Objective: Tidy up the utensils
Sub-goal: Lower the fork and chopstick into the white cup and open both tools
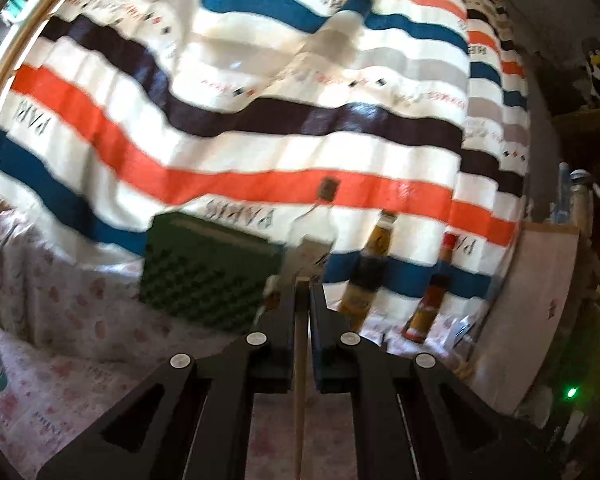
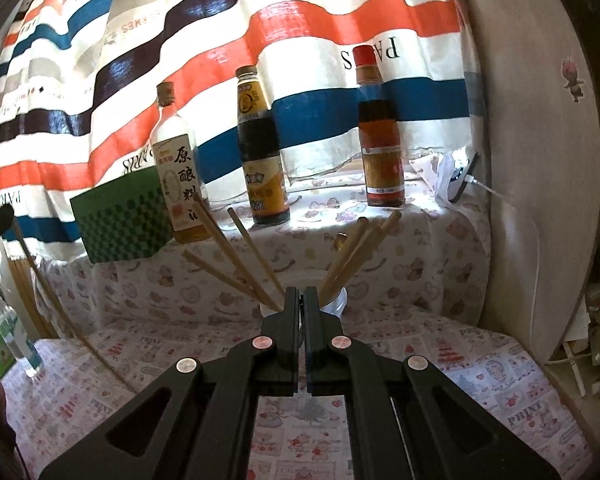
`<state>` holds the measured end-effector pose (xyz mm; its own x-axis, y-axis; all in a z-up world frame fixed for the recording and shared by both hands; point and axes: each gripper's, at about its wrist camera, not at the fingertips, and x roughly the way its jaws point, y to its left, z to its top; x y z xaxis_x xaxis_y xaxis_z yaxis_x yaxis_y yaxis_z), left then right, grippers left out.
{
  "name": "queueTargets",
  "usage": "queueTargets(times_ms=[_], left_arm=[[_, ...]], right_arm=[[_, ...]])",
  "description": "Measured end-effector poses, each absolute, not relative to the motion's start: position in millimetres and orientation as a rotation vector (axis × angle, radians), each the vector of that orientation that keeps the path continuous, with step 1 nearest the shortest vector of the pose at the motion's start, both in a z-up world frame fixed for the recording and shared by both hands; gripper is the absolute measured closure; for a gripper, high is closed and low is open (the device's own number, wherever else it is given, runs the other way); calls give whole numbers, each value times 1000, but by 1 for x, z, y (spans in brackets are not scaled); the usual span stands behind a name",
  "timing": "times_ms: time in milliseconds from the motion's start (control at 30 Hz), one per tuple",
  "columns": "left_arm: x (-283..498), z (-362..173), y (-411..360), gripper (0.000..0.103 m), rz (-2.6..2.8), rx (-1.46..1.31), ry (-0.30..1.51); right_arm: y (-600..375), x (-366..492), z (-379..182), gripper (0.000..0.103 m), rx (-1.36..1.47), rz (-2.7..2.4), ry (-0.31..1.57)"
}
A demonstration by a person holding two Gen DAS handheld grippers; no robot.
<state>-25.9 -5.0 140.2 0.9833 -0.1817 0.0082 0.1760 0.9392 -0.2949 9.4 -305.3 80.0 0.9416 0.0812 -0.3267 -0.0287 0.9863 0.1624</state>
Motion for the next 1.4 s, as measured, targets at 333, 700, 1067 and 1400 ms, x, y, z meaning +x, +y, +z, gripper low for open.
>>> queueTargets(times_ms=[333,700,1067,1400], left_arm=[[5,199,-48,97,-279,-336,-55],[61,207,-63,97,-230,-342,-57],[53,253,-66,97,-240,-354,-164],[67,244,-99,97,-266,-332,-157]], right_arm=[[-307,37,150,100,101,18,263],[-324,94,149,100,154,15,303],[-345,121,131,100,188,6,381],[-351,124,130,100,197,17,391]])
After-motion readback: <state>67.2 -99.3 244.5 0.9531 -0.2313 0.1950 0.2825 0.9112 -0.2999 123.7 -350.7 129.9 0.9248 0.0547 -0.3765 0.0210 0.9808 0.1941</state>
